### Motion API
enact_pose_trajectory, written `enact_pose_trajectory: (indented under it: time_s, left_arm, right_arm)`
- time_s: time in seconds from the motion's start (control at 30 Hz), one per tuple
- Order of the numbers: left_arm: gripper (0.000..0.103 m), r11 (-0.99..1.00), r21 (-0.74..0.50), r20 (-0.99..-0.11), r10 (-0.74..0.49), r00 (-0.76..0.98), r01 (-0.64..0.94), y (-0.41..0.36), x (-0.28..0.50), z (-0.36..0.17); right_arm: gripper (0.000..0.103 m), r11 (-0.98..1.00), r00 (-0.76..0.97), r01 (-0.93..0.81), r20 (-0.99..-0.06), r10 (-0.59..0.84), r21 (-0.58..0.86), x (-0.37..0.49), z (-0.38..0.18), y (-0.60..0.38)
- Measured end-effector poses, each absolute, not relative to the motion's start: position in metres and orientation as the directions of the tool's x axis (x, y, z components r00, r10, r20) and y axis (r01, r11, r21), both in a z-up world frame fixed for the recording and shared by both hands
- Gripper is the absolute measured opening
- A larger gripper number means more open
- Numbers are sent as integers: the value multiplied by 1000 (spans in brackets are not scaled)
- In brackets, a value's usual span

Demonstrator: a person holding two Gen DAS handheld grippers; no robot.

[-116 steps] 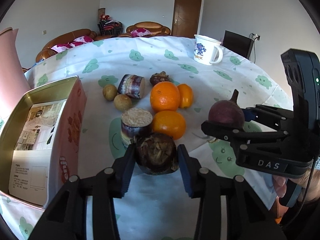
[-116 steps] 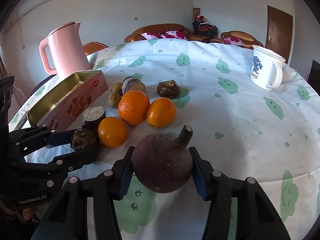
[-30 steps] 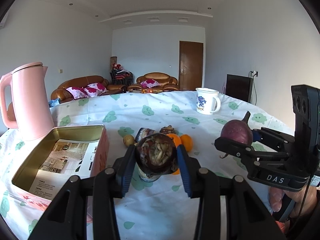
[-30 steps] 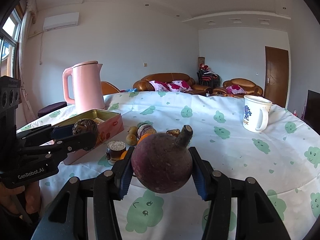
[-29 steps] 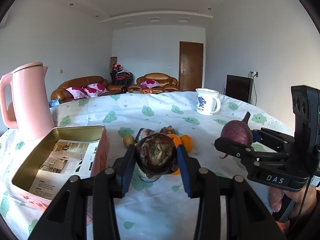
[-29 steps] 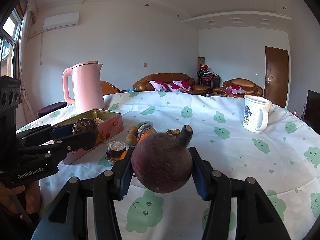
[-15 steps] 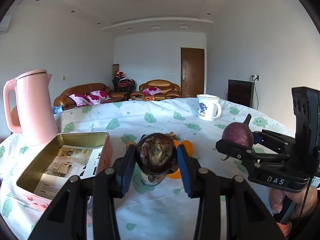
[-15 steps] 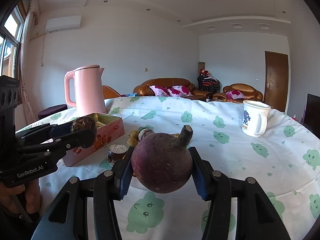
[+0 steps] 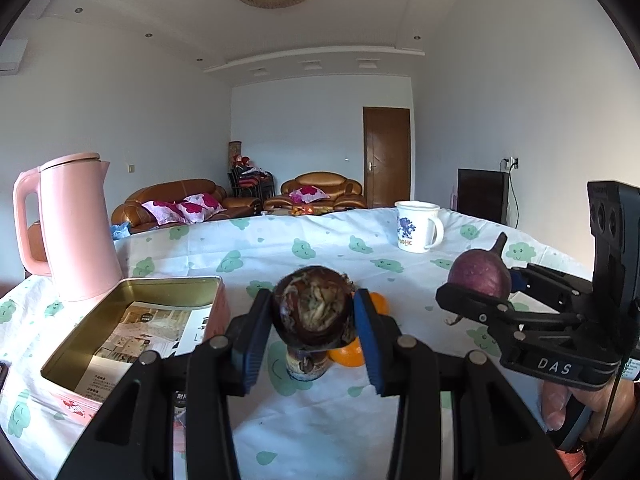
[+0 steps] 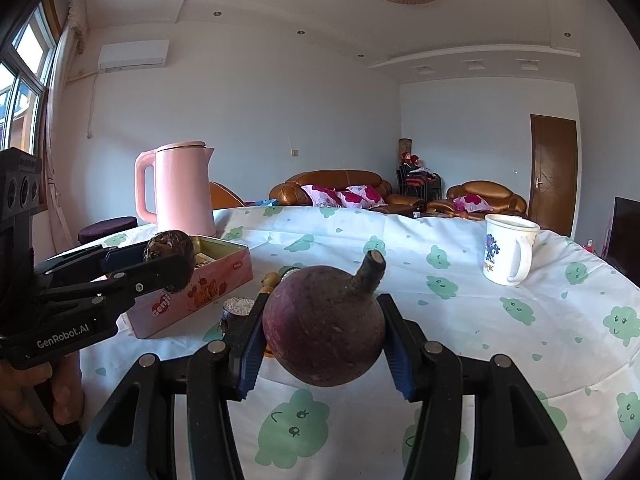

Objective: Organize fruits
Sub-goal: 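Lift and carry the beet and brown fruit toward the open pink tin box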

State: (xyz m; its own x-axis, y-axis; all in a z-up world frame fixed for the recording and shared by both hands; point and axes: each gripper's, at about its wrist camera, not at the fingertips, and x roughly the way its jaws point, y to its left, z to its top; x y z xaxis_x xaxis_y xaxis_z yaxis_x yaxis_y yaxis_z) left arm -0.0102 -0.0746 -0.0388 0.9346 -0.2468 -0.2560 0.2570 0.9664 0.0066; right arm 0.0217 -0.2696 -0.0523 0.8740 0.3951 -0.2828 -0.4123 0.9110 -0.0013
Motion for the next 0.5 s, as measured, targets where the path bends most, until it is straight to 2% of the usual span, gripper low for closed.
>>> enact_pose_trajectory:
  time_s: [0.27, 0.5]
  left_arm:
    - [43, 974, 32, -211, -211, 954, 223, -70, -16, -29]
    - [43, 980, 29, -213, -188, 959, 199, -63, -14, -22]
  right_arm:
    - [54, 912, 882, -408, -271, 386, -30, 18, -52, -266]
    - [54, 903, 866, -429, -290, 407, -11, 21, -43, -262]
